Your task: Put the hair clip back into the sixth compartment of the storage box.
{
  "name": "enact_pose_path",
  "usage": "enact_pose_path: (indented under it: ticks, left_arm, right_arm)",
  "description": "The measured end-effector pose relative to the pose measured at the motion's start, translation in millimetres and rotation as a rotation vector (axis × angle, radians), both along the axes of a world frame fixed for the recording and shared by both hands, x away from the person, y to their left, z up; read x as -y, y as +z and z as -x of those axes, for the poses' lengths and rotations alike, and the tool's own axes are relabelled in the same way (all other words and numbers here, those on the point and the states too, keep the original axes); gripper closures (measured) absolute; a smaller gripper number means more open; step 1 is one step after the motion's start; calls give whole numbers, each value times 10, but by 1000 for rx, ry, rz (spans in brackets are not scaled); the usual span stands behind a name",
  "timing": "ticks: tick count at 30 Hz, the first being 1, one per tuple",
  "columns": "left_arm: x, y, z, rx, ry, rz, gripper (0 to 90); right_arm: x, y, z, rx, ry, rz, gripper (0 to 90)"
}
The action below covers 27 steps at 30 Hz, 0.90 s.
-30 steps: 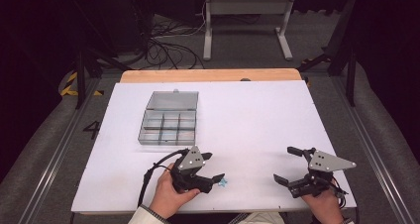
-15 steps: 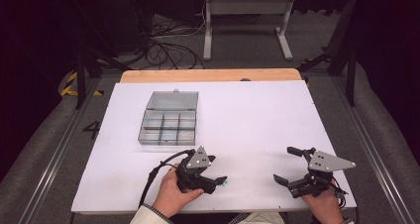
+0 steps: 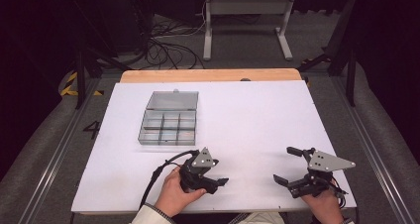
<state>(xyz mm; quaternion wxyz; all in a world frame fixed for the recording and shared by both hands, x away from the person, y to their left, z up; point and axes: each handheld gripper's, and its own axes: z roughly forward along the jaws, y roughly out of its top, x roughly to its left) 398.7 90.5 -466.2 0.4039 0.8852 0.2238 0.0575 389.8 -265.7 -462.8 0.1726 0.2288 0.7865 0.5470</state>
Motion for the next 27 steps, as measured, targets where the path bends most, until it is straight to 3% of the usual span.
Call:
enact_pose_path:
  ticks: [13,27]
  left_arm:
    - [54,-62,-27,-21,-4,-41,376]
    - [114,-121,-47,-41,-30,-84,481]
  right_arm:
    - [-1,-1,0,1,1,-2,8]
    - [-2,-3,-5,4,3,2,8]
